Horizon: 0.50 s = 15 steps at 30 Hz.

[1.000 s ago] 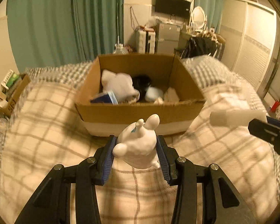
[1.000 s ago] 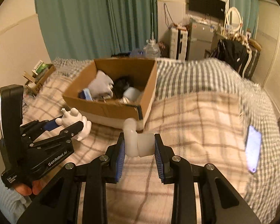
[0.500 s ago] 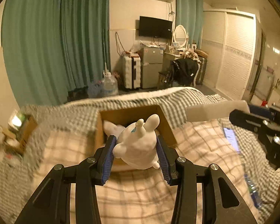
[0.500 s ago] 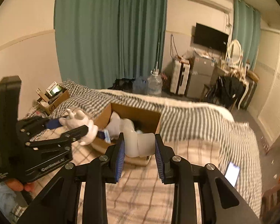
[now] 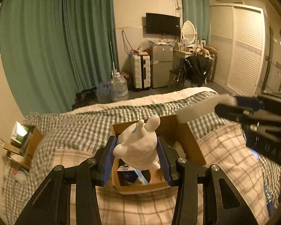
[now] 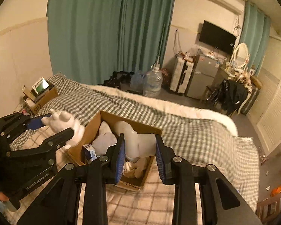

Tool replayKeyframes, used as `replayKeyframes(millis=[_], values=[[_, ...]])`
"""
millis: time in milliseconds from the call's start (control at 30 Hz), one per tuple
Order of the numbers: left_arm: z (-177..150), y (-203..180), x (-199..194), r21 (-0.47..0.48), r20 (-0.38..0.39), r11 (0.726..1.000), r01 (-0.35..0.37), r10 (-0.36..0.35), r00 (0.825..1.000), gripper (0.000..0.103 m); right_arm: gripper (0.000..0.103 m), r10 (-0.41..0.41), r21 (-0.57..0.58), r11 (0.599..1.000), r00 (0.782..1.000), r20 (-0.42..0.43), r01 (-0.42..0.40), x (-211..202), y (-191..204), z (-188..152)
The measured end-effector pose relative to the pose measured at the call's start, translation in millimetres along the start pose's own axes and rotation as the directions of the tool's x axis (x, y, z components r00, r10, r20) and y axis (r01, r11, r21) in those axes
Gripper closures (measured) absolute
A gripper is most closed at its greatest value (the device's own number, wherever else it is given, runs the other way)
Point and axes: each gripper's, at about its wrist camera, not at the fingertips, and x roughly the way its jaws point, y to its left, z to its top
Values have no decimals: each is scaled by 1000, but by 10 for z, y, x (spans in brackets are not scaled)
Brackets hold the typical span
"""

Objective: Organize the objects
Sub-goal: 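Lower the tube and figurine into the box and open both tools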

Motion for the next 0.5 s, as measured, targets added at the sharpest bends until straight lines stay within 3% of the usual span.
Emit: replayKeyframes(millis=[200,400,500], values=[[-112,51,730,3,-104,1000,-6,6,995,59,74,43,19,999,997,-63,-42,713,-106,-177],[-162,32,1199,-7,-116,1000,29,-30,993,59,72,81,65,995,993,-82,-75,1371,-206,-369],[-190,31,1353,16,-121,1000,19,-17,993,58,64,54,65,997,996,-67,-50,1558,-207,-471]])
